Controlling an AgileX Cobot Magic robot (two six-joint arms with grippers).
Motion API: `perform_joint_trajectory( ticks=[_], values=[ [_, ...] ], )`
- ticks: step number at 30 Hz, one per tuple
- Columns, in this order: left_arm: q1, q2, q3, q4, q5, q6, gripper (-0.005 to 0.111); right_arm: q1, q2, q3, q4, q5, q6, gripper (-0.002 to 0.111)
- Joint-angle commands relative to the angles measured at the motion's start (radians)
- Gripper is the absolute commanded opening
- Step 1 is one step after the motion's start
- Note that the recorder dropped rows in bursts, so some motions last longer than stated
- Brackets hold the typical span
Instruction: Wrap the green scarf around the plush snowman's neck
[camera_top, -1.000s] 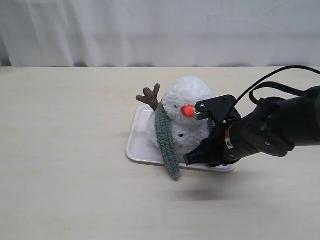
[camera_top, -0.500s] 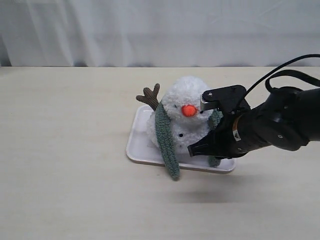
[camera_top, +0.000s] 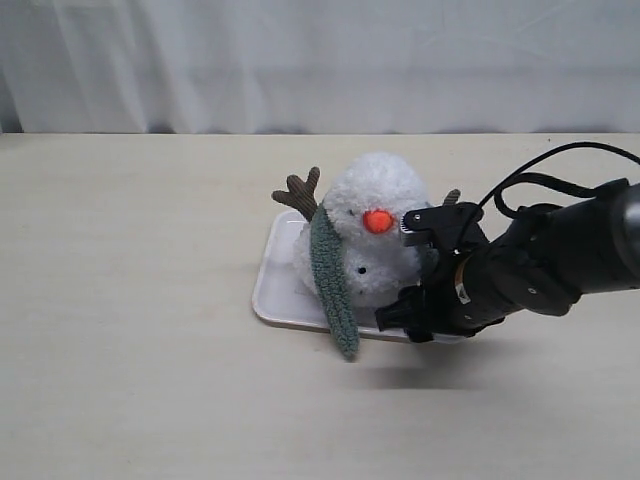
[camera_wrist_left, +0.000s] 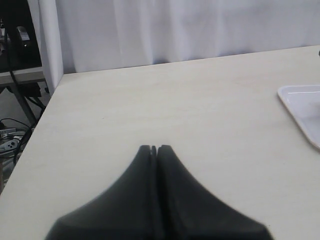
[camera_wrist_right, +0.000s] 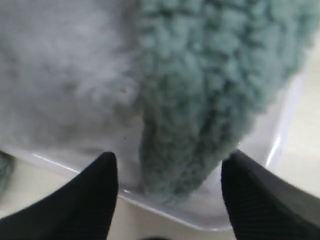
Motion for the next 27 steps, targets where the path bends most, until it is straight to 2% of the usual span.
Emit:
perform_joint_trajectory(
  ticks=[1,7,8,13,17,27],
  values=[
    [0.003,-0.002,0.003,-0.001,-0.013,-0.003,0.0,-0.007,0.01,0.003,-0.064,-0.054,0.003,0.042],
    [0.003,-0.002,0.003,-0.001,-0.013,-0.003,0.0,-0.005,0.01,0.003,-0.08,-0.056,-0.007,0.006],
    [0.003,-0.002,0.003,-0.001,-0.013,-0.003,0.0,-0.004,0.01,0.003,-0.08,-0.053,-0.014,0.004],
    [0.003,-0.002,0.003,-0.001,-0.013,-0.003,0.0,-0.001,-0.013,0.003,-0.052,0.0,-0.02,0.004],
    [0.003,-0.002,0.003,-0.001,-0.013,-0.003,0.0,-0.001,-0.058,0.003,0.039,0.061,-0.099,0.004],
    [0.003,-0.002,0.003,-0.001,-0.013,-0.003,0.0,-0.001,-0.079,0.003,0.512,0.108,-0.527,0.004]
  ],
)
